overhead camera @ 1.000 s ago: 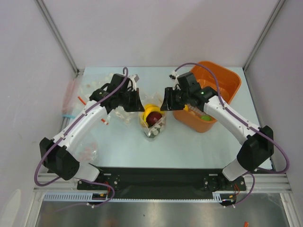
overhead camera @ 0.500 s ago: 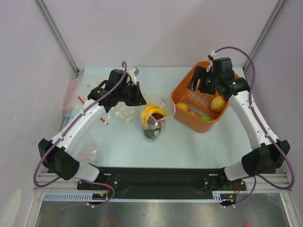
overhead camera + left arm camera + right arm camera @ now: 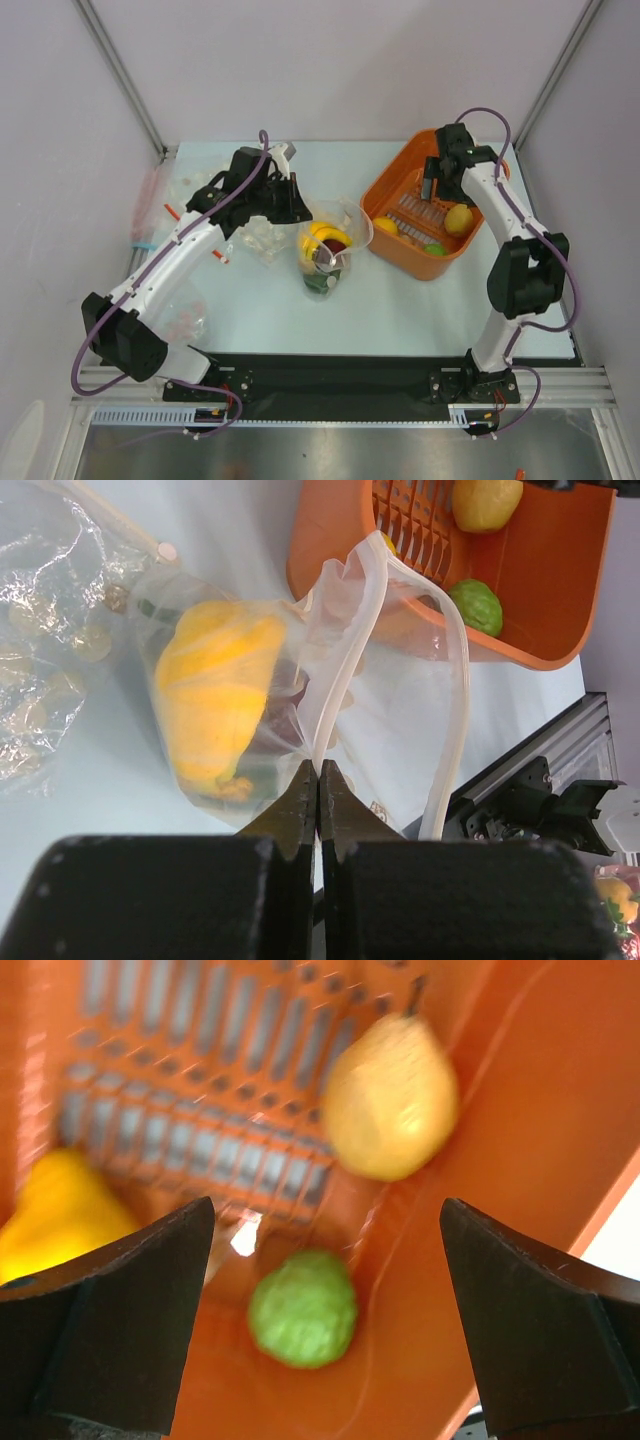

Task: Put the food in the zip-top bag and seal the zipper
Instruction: Pick up the fake fruit from the bin.

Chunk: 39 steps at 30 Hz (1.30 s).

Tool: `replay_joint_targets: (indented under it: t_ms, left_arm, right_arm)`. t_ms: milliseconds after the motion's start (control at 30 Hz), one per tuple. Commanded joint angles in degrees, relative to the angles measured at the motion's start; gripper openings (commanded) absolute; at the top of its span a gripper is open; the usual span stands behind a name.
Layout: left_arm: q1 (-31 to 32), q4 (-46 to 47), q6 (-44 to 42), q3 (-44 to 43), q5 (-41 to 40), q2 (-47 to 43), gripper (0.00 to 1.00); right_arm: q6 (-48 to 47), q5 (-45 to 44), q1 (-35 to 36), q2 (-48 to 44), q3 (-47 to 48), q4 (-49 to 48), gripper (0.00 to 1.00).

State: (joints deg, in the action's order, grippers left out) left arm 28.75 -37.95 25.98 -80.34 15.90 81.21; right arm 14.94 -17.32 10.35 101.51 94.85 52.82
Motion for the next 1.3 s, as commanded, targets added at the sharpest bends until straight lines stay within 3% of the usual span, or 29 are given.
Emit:
replay_joint_targets:
  t_ms: [0, 433, 533, 767, 900, 1067, 1100, 1267]
  left_arm:
    - [0.2, 3.2, -0.1, 0.8, 1.6, -3.0, 0.00]
    - [0.2, 2.5, -0.9, 1.5, 1.1, -4.0, 0.00]
    - [0.1, 2.4, -0.9, 1.4, 1.1, -3.8, 0.00]
    - [0.1, 2.3, -1.0, 0.8, 1.1, -3.4, 0.00]
    - [0.2, 2.2, -1.1, 0.8, 1.1, -3.3, 0.00]
    - [0.1, 2.3, -1.1, 0.6, 1.0, -3.4, 0.00]
    - [0.1, 2.0, -1.0, 0.5, 1.1, -3.3, 0.00]
    - [0.1, 2.0, -0.6, 0.6, 1.5, -3.2, 0.00]
  right_arm:
    - [-1.6, -8.0, -1.4, 4.1, 4.6, 1.1, 1.00]
    - [-0.4, -9.7, -2.4, 15.2, 4.7, 0.9, 1.00]
    - [0.4, -8.5, -2.3, 15.7, 3.7, 0.4, 0.95]
    - [-0.7, -4.8, -2.3, 10.5, 1.0, -4.6, 0.54]
    - [-1.6, 0.3, -2.2, 4.9, -0.4, -6.5, 0.44]
    - [-3.2, 18.5, -1.2, -4.6, -2.8, -11.5, 0.41]
    - [-3.8, 23.9, -0.5, -7.8, -3.3, -12.5, 0.41]
    - [-3.0, 31.8, 8.2, -16.2, -4.1, -19.5, 0.38]
